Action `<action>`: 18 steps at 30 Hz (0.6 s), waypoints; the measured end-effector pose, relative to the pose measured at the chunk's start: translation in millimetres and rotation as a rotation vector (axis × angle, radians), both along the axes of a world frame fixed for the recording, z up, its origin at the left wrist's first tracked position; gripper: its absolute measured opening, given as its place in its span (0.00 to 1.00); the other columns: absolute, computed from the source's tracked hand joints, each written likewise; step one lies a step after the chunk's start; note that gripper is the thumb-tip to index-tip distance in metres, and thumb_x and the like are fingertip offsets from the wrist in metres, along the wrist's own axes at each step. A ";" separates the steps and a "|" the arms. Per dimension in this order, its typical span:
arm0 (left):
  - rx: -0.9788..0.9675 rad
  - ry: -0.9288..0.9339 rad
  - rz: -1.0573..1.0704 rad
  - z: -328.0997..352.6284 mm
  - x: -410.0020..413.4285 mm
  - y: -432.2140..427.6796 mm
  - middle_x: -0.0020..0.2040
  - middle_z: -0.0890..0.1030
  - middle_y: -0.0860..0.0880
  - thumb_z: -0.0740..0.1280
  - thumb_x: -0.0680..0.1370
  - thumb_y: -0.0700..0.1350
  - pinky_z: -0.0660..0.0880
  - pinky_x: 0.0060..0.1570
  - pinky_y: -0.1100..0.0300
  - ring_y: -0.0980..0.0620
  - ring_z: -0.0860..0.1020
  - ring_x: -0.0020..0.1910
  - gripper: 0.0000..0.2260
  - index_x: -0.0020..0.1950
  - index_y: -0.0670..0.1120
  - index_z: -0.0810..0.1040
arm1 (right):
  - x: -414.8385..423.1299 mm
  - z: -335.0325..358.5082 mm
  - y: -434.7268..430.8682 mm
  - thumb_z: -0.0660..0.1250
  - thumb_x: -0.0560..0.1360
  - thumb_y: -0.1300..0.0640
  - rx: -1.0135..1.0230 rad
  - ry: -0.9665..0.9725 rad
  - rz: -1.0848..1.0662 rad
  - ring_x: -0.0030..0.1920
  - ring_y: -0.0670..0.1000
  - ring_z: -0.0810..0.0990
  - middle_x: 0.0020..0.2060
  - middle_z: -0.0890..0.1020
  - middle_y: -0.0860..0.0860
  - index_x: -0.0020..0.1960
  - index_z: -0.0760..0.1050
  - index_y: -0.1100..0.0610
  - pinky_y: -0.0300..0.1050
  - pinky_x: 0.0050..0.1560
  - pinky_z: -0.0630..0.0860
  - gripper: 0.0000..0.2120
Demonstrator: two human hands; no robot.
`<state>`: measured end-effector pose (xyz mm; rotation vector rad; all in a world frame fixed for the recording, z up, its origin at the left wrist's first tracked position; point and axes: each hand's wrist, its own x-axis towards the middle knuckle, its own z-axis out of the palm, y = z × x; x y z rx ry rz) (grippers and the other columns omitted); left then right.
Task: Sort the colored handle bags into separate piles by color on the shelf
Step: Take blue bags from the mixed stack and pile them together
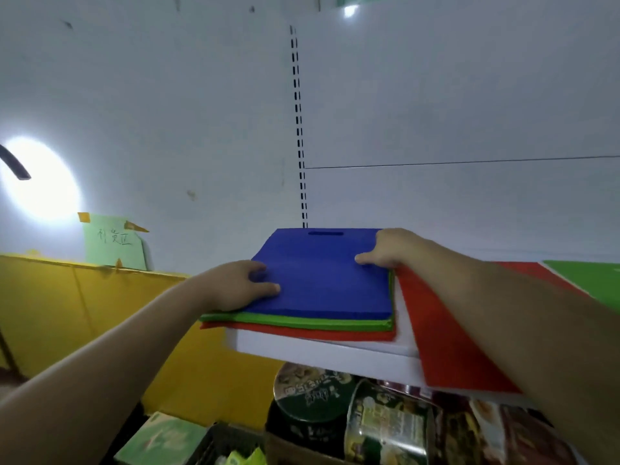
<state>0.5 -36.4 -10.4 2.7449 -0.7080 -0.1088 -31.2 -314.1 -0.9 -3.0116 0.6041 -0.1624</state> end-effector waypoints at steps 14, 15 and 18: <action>0.036 -0.169 -0.200 -26.3 27.9 4.5 0.66 0.72 0.47 0.51 0.74 0.71 0.66 0.65 0.44 0.46 0.69 0.64 0.34 0.69 0.49 0.67 | -29.7 -15.1 41.2 0.64 0.76 0.61 0.234 -0.600 -0.184 0.51 0.57 0.76 0.58 0.76 0.57 0.73 0.60 0.53 0.43 0.46 0.70 0.28; 0.033 -0.170 -0.211 -27.5 28.7 4.6 0.66 0.71 0.47 0.50 0.74 0.71 0.66 0.65 0.44 0.46 0.69 0.65 0.34 0.70 0.49 0.67 | -33.1 -14.3 43.9 0.63 0.76 0.61 0.233 -0.622 -0.177 0.50 0.56 0.76 0.59 0.76 0.57 0.73 0.59 0.52 0.43 0.47 0.70 0.27; 0.019 -0.163 -0.222 -30.3 29.8 6.2 0.68 0.69 0.46 0.49 0.74 0.71 0.65 0.66 0.43 0.45 0.67 0.66 0.35 0.72 0.49 0.64 | -42.0 -11.0 54.6 0.61 0.78 0.62 0.215 -0.700 -0.149 0.58 0.56 0.75 0.64 0.73 0.54 0.74 0.59 0.51 0.42 0.52 0.69 0.26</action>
